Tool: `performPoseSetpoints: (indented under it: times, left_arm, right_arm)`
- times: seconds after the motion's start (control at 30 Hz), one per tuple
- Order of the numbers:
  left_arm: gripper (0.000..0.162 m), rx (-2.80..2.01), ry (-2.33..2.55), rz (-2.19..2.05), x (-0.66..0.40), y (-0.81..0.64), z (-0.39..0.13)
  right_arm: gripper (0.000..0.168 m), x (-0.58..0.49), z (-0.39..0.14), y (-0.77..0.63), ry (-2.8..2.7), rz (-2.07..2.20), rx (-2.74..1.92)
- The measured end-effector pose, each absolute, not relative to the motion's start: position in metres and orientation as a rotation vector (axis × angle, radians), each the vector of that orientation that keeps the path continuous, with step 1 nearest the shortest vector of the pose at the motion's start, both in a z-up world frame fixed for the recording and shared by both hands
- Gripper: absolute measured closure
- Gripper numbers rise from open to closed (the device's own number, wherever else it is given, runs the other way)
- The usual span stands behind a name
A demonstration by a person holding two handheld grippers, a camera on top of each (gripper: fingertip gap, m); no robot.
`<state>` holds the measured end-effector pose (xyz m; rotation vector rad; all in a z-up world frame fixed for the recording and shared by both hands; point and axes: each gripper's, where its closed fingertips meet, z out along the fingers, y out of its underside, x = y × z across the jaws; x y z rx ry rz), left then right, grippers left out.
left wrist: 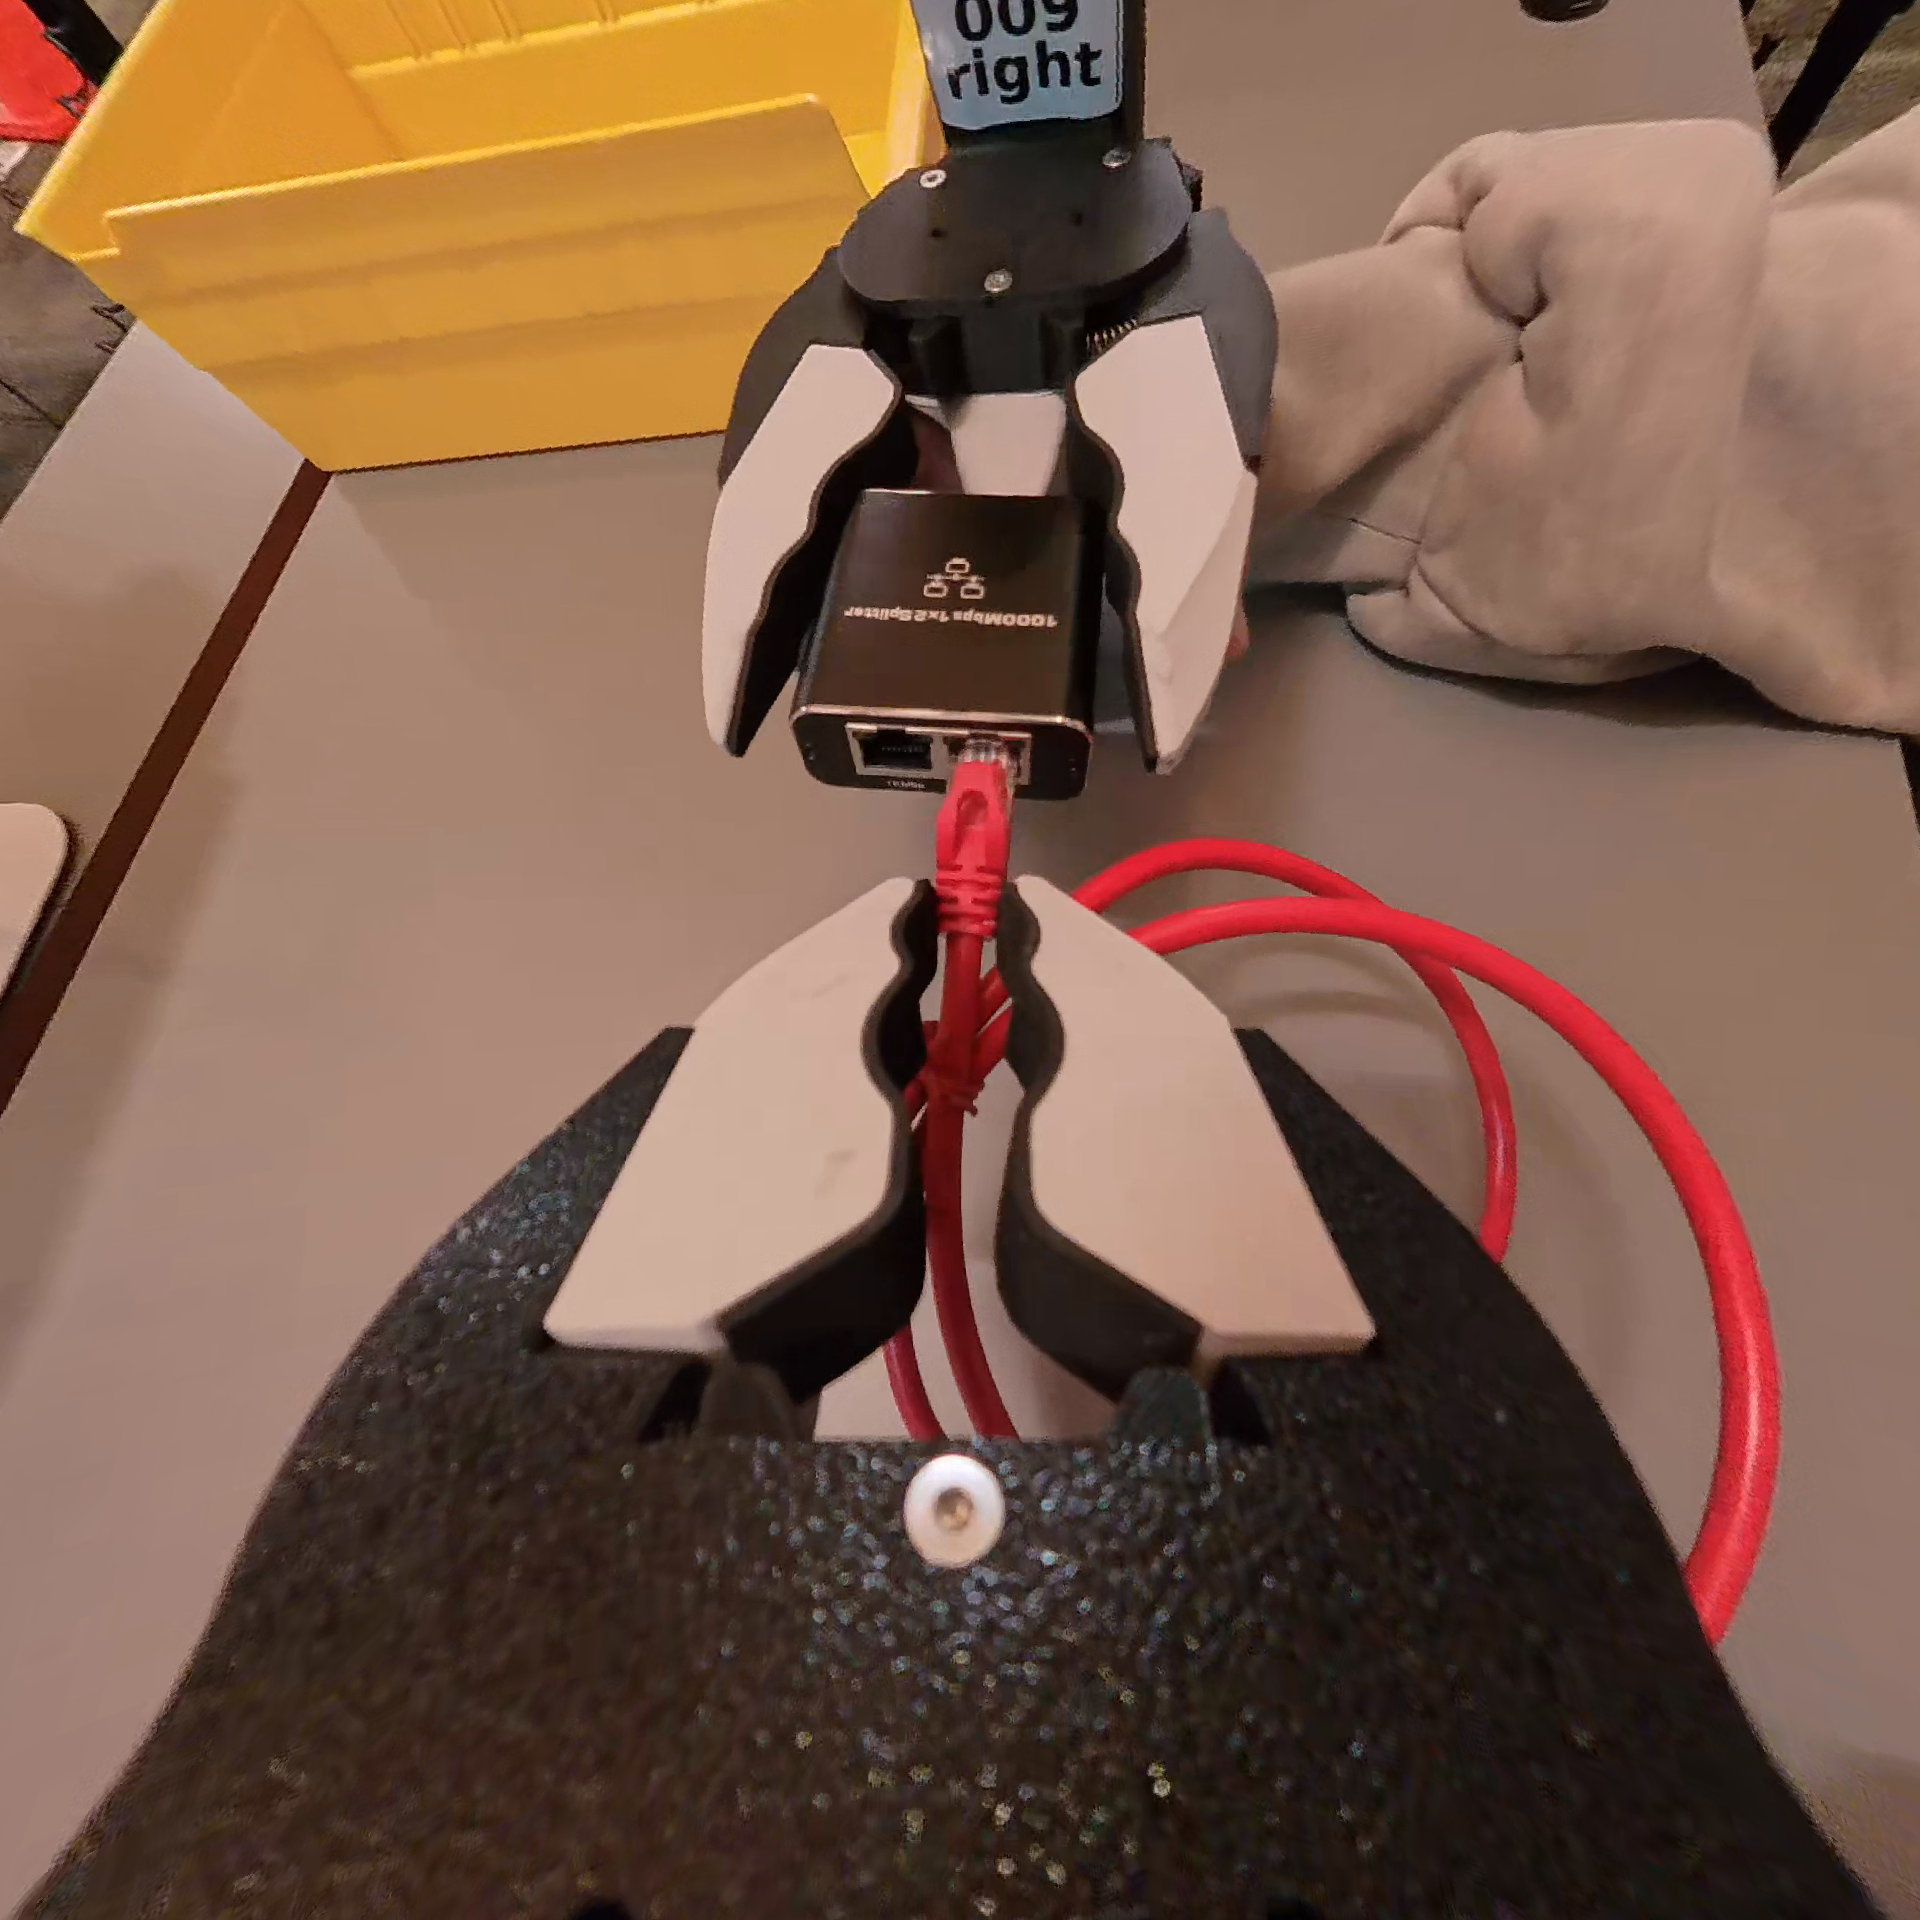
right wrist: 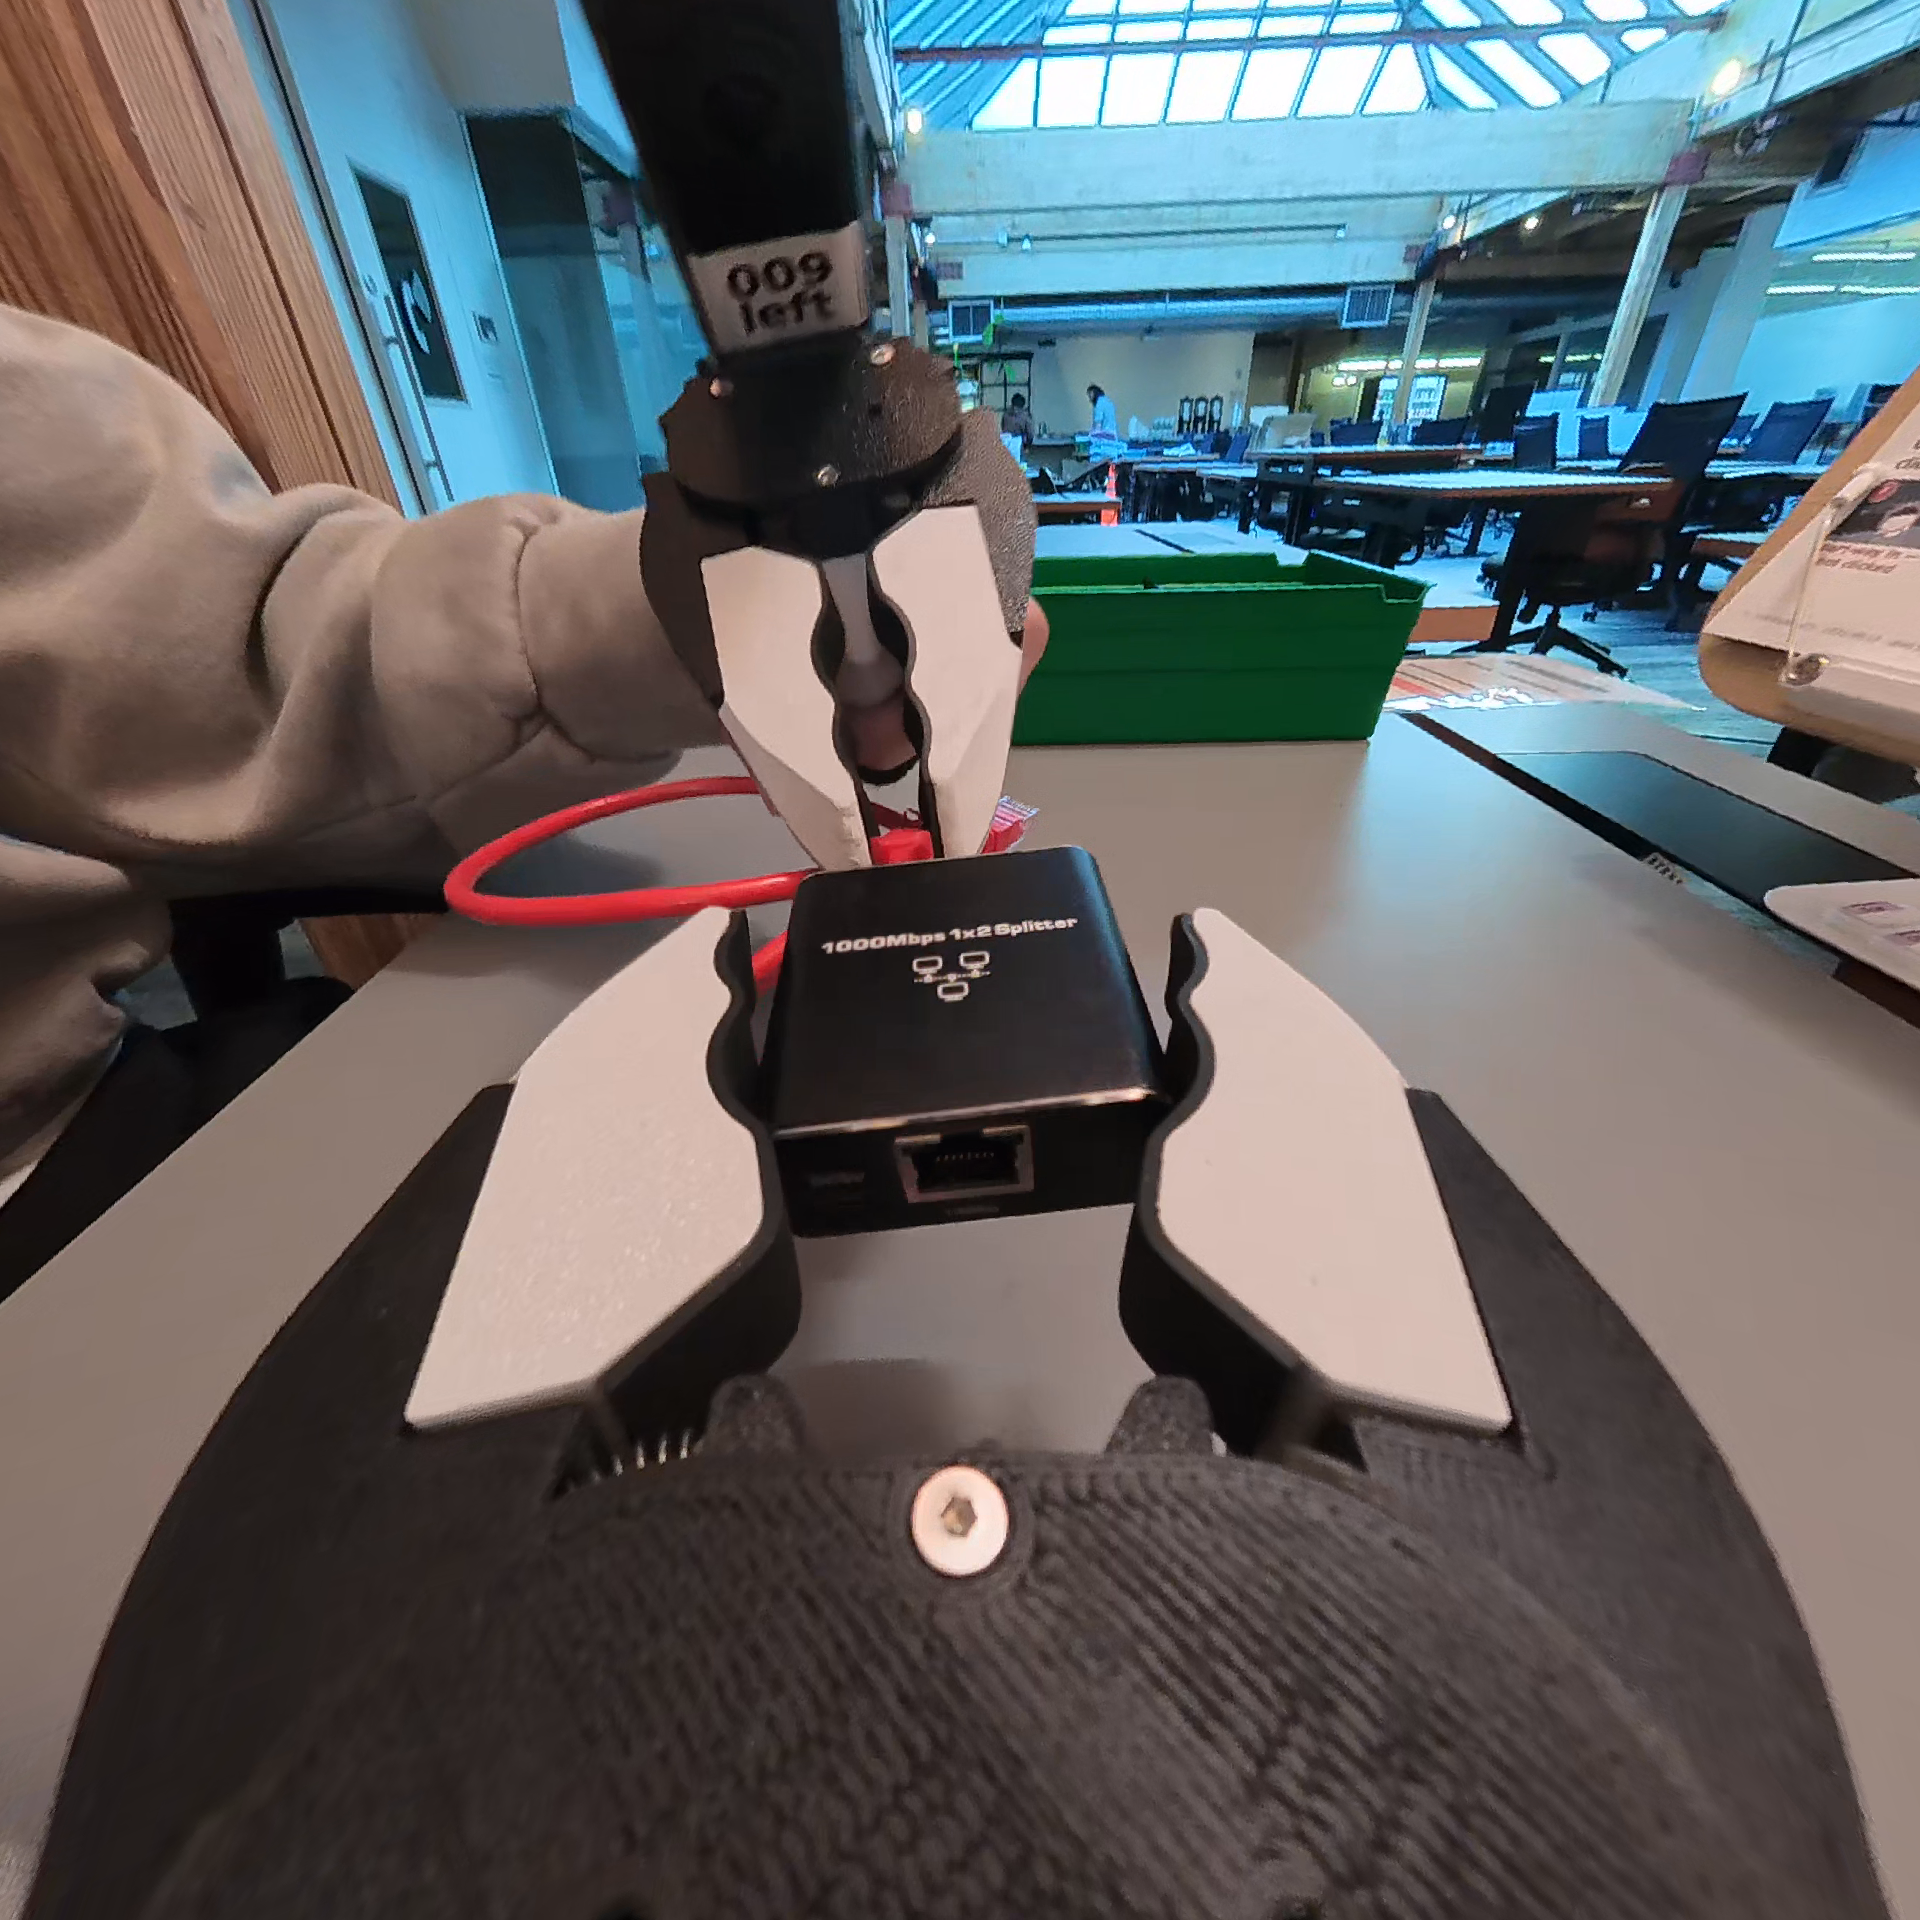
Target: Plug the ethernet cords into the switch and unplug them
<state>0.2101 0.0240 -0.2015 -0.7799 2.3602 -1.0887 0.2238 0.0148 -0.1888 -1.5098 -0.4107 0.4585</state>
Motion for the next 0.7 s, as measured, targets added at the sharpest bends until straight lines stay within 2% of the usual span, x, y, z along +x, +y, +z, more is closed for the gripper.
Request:
performPoseSetpoints:
  times: [0.37,0.7]
  left_arm:
    - [0.152,-0.801,2.402,-1.233,0.2038,0.0208,-0.2011]
    - [0.152,-0.833,2.358,-1.158,0.2059,0.0237,-0.2001]
  right_arm:
    - [0.092,0.2187,-0.1911,0.0131,-0.452,0.457,-1.518]
    - [0.092,0.2198,-0.1948,0.018,-0.424,0.487,-1.561]
